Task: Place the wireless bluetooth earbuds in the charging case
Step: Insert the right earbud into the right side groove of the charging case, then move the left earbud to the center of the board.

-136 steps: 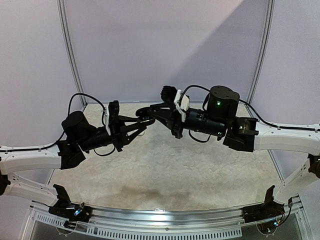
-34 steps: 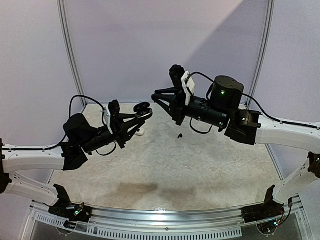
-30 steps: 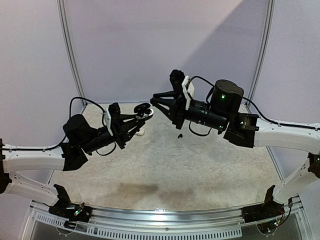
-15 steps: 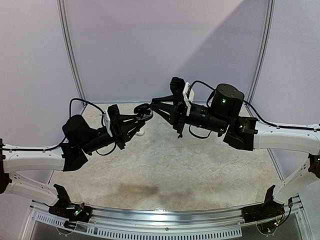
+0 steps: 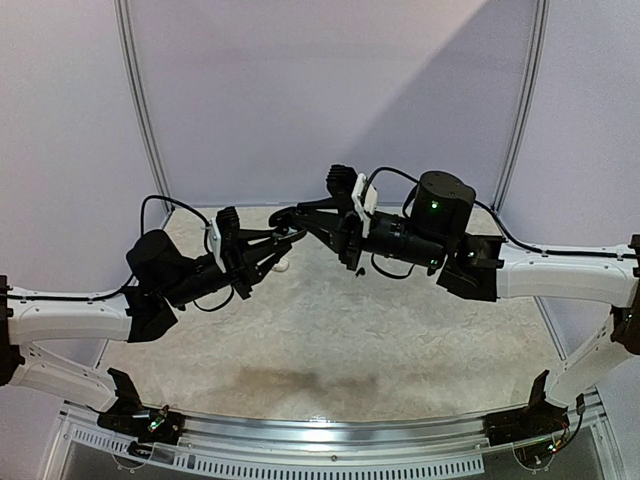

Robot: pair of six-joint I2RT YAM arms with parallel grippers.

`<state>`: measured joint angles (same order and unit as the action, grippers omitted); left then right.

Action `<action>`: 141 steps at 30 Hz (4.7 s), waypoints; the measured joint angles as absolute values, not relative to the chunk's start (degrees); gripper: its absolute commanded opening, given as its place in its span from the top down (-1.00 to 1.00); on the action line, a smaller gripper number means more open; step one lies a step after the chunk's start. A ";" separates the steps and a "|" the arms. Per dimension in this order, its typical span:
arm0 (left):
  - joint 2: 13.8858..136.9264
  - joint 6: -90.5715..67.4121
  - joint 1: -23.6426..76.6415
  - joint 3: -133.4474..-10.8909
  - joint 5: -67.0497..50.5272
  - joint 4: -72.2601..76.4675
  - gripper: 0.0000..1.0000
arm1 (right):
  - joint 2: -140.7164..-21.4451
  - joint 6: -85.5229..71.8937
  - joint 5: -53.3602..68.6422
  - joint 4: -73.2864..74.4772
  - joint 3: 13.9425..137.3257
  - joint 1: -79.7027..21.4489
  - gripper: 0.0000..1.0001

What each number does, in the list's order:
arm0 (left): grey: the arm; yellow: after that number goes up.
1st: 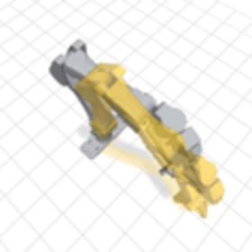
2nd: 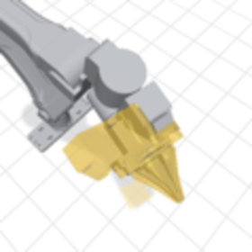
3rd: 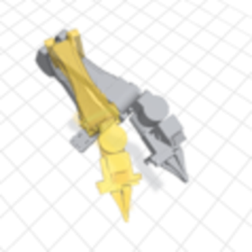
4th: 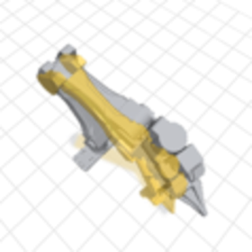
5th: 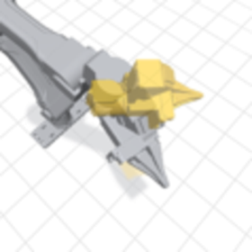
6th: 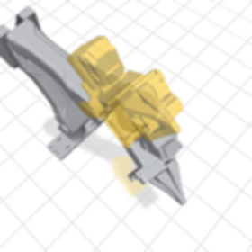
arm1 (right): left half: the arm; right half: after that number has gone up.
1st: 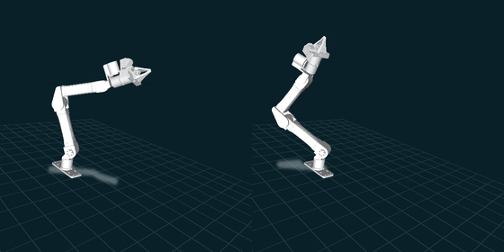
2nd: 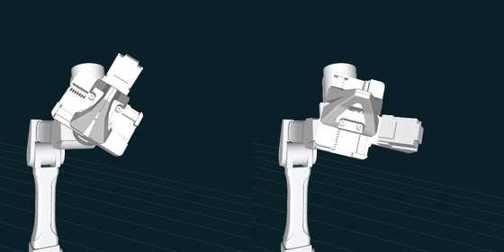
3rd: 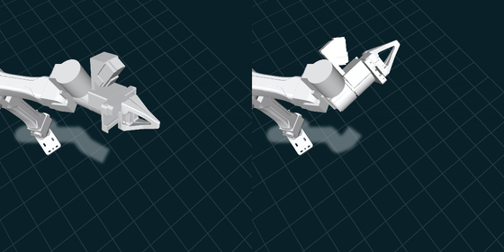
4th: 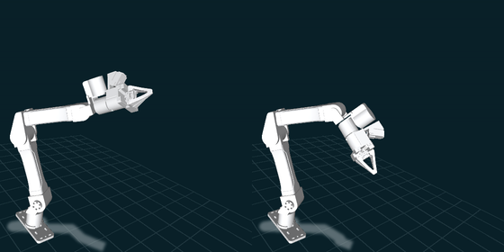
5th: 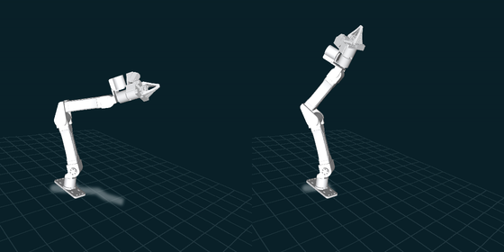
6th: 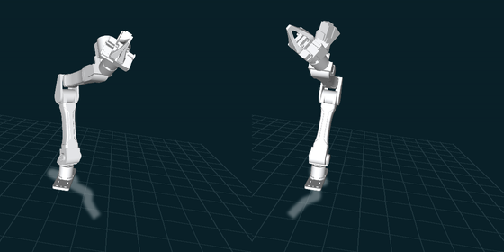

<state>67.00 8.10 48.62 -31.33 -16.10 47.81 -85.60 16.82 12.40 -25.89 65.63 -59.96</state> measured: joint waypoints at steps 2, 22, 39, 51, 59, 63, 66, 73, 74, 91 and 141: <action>67.05 7.81 48.62 -31.33 -16.10 47.81 1.00 | -85.60 16.91 12.36 -25.89 65.63 -59.99 1.00; 67.05 4.95 49.01 -31.35 -16.10 47.79 1.00 | -85.60 19.38 10.76 -25.93 65.63 -59.96 1.00; 67.53 3.16 49.36 -31.35 -15.16 48.97 1.00 | -85.91 21.04 10.59 -24.84 66.06 -59.99 0.86; 67.64 2.76 49.36 -31.35 -13.91 48.99 1.00 | -86.83 21.65 9.72 -24.01 67.31 -59.99 0.69; 67.64 2.70 49.36 -31.35 -13.30 48.99 1.00 | -87.53 21.74 9.34 -21.82 69.19 -60.03 0.68; 67.64 2.52 49.36 -31.35 -13.02 48.97 1.00 | -87.64 22.02 8.80 -20.51 69.82 -60.34 0.66; 67.64 2.31 49.36 -31.35 -12.88 48.77 1.00 | -87.64 22.15 8.45 -20.21 69.82 -60.38 0.61; 67.64 1.80 49.36 -31.35 -12.80 48.84 1.00 | -87.85 22.61 8.03 -18.79 70.87 -60.69 0.60; 67.64 1.80 49.36 -31.35 -12.78 48.86 1.00 | -87.94 22.65 7.99 -18.68 70.96 -60.75 0.60; 67.53 0.73 49.36 -31.35 -11.68 48.93 1.00 | -88.40 23.05 7.33 -16.21 71.64 -61.12 0.55; 64.18 -6.04 49.01 -31.11 -2.59 40.99 1.00 | -134.34 -34.92 -13.06 52.69 124.92 -40.56 -0.26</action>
<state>64.18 -6.04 49.01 -31.11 -2.59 40.99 -134.34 -34.92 -13.06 52.69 124.92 -40.56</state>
